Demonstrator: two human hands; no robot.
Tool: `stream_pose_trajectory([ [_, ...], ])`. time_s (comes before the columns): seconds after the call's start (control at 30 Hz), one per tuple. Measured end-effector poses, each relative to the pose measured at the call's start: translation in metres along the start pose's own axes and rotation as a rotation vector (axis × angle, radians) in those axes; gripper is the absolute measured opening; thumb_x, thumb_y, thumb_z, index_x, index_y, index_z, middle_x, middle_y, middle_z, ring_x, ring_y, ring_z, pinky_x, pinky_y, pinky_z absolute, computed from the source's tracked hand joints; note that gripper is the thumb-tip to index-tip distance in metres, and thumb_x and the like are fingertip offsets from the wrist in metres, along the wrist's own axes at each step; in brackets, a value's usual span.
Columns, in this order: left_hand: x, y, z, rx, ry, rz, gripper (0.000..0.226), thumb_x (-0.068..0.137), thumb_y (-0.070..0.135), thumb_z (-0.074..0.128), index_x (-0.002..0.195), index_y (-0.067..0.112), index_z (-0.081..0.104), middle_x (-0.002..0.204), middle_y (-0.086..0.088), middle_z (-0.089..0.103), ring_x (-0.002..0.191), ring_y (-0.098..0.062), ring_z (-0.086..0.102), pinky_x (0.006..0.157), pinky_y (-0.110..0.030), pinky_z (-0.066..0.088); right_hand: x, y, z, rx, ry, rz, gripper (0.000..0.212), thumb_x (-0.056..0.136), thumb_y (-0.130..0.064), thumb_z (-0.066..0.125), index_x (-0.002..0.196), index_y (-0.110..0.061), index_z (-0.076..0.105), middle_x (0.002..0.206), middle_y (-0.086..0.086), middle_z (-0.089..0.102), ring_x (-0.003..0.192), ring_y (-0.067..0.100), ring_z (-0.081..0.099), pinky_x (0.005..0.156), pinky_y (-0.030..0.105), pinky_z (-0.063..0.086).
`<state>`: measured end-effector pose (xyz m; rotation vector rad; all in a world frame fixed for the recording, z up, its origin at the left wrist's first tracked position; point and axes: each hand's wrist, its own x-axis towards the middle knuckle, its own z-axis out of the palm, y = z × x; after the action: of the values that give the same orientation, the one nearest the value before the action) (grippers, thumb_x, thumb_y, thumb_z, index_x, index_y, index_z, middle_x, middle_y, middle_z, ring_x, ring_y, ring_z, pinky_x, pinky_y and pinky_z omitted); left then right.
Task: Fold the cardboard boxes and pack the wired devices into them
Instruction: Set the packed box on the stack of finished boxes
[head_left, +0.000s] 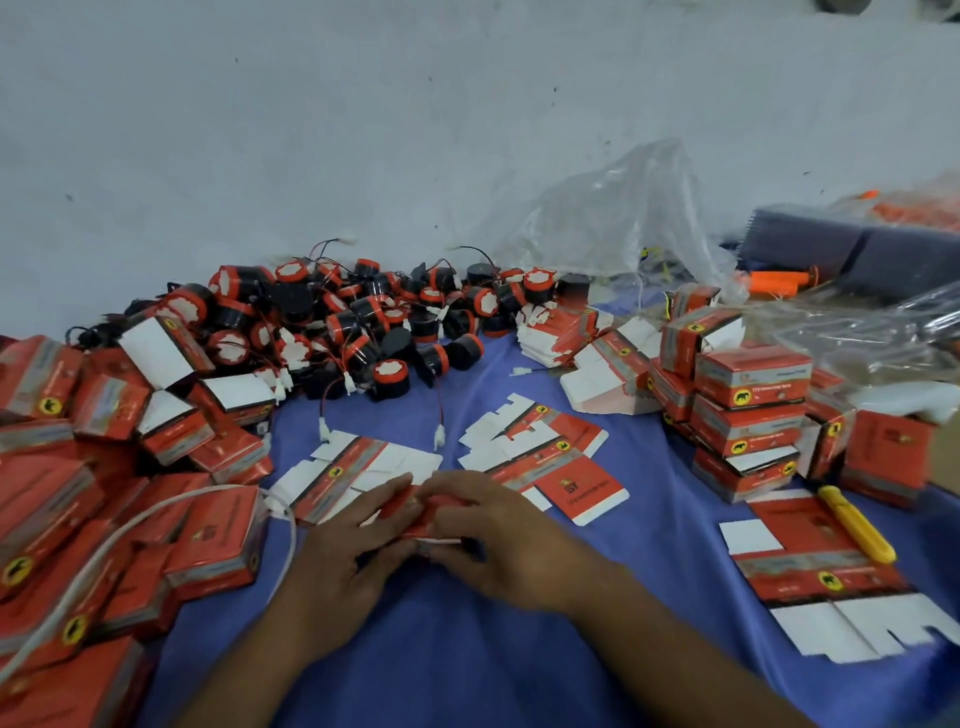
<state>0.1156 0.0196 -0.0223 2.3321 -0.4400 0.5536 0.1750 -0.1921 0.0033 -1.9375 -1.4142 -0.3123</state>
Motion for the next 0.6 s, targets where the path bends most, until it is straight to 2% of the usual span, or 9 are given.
stream_pose_trajectory([
  [0.1,-0.001,0.001,0.000,0.050,-0.034,0.000,0.044,0.092,0.031,0.063,0.133,0.015,0.061,0.147,0.000,0.048,0.139,-0.008,0.040,0.114,-0.013,0.025,-0.002,0.004,0.005,-0.073,0.031,-0.045,0.017,0.100,-0.011,0.062,0.093,0.001,0.072,0.121,0.013,0.064,0.113,0.026,0.058,0.096,0.041,0.045],
  [0.2,-0.001,0.001,-0.002,0.105,-0.080,0.014,0.043,0.094,0.022,0.064,0.136,0.015,0.058,0.150,-0.001,0.044,0.143,-0.016,0.036,0.118,-0.017,0.021,-0.003,0.008,0.009,-0.069,0.019,-0.076,0.017,0.101,-0.012,0.061,0.094,0.000,0.071,0.121,0.012,0.063,0.114,0.026,0.058,0.102,0.041,0.043],
  [0.3,-0.003,0.007,-0.001,0.070,-0.091,-0.004,0.042,0.096,0.023,0.058,0.138,0.015,0.056,0.153,0.004,0.039,0.144,-0.009,0.033,0.115,-0.011,0.020,-0.010,0.013,0.011,0.034,0.023,0.005,0.013,0.101,-0.016,0.063,0.105,-0.008,0.070,0.131,0.009,0.058,0.121,0.019,0.055,0.103,0.037,0.045],
  [0.37,-0.007,0.009,0.001,0.064,-0.047,-0.005,0.044,0.097,0.023,0.057,0.140,0.014,0.053,0.152,0.006,0.038,0.143,-0.002,0.030,0.114,-0.008,0.018,-0.013,0.012,0.012,0.084,0.042,0.085,0.018,0.099,-0.021,0.065,0.115,-0.014,0.070,0.138,0.006,0.055,0.125,0.017,0.055,0.101,0.037,0.047],
  [0.47,-0.009,0.005,0.002,0.041,0.031,-0.080,0.051,0.098,0.031,0.054,0.146,0.018,0.044,0.150,0.020,0.034,0.138,0.015,0.025,0.111,-0.007,0.022,-0.012,0.014,0.013,0.082,0.120,0.155,0.020,0.096,-0.022,0.070,0.113,-0.013,0.072,0.133,0.004,0.058,0.117,0.015,0.059,0.097,0.033,0.050],
  [0.53,-0.008,0.001,0.000,-0.001,0.075,-0.153,0.052,0.092,0.038,0.053,0.143,0.026,0.047,0.145,0.028,0.033,0.137,0.009,0.032,0.111,-0.017,0.032,-0.011,0.017,0.009,0.023,0.200,0.202,0.020,0.094,-0.020,0.070,0.111,-0.010,0.072,0.134,0.005,0.058,0.118,0.017,0.058,0.098,0.030,0.049],
  [0.6,-0.008,0.001,-0.003,0.008,0.079,-0.188,0.045,0.092,0.037,0.053,0.136,0.033,0.048,0.142,0.030,0.034,0.139,-0.001,0.034,0.112,-0.024,0.032,-0.013,0.021,0.003,-0.067,0.298,0.212,0.020,0.094,-0.020,0.069,0.112,-0.012,0.072,0.131,0.006,0.058,0.116,0.016,0.059,0.098,0.027,0.049],
])
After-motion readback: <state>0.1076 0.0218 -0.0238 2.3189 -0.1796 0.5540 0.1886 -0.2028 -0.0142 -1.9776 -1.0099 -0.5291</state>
